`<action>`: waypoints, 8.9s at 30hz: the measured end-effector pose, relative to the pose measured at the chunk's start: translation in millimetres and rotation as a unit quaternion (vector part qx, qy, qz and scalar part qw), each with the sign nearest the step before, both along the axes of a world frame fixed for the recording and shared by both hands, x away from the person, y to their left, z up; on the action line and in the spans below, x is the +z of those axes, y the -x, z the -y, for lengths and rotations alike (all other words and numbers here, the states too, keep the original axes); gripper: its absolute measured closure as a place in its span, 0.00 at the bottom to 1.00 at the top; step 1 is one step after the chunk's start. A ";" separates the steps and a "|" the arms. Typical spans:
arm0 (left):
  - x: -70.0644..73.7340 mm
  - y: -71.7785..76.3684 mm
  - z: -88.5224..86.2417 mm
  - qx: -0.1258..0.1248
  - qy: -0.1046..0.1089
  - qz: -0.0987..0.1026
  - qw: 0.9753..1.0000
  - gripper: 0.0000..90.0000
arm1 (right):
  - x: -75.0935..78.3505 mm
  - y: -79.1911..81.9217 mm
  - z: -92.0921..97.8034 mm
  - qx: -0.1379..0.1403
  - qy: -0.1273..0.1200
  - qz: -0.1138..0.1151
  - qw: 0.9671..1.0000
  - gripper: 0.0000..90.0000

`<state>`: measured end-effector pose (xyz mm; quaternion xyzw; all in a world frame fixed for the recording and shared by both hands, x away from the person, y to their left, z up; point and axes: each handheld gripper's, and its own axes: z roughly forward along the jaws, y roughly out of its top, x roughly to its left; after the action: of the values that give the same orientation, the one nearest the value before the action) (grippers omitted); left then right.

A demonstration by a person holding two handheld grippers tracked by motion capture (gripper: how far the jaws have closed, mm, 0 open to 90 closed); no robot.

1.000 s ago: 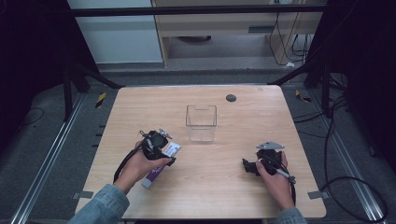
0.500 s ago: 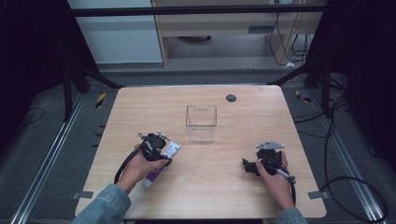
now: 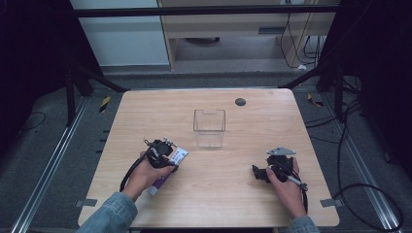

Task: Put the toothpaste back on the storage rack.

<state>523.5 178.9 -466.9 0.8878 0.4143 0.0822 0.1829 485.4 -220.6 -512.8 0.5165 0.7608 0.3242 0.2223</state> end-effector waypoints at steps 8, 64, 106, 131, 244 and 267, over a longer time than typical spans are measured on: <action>-2.7 -1.8 0.3 -0.001 -0.002 -0.004 1.000 0.58 | 0.0 0.0 -0.1 0.000 -0.001 0.000 1.000 0.00; 61.9 -5.8 -12.0 -0.029 0.047 0.082 0.995 0.87 | 0.1 0.0 -0.1 0.000 0.000 0.000 1.000 0.00; 132.9 -36.7 10.5 -0.043 0.081 0.145 0.985 0.87 | 0.0 -0.1 0.0 0.000 0.000 0.000 1.000 0.00; 154.4 -55.9 53.1 -0.072 0.080 0.165 0.980 0.87 | 0.2 0.1 -0.1 0.000 -0.001 0.000 1.000 0.00; 138.8 -102.1 120.1 -0.112 0.174 0.237 0.949 0.87 | 0.0 0.3 0.1 0.005 0.001 0.001 1.000 0.00; 122.4 -103.8 118.6 -0.114 0.178 0.240 0.947 0.87 | -0.1 0.3 0.0 0.005 0.001 0.001 1.000 0.00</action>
<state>627.4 60.3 -344.5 0.8361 0.2616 0.1961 0.4406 485.1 -220.6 -512.9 0.5125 0.7632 0.3250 0.2220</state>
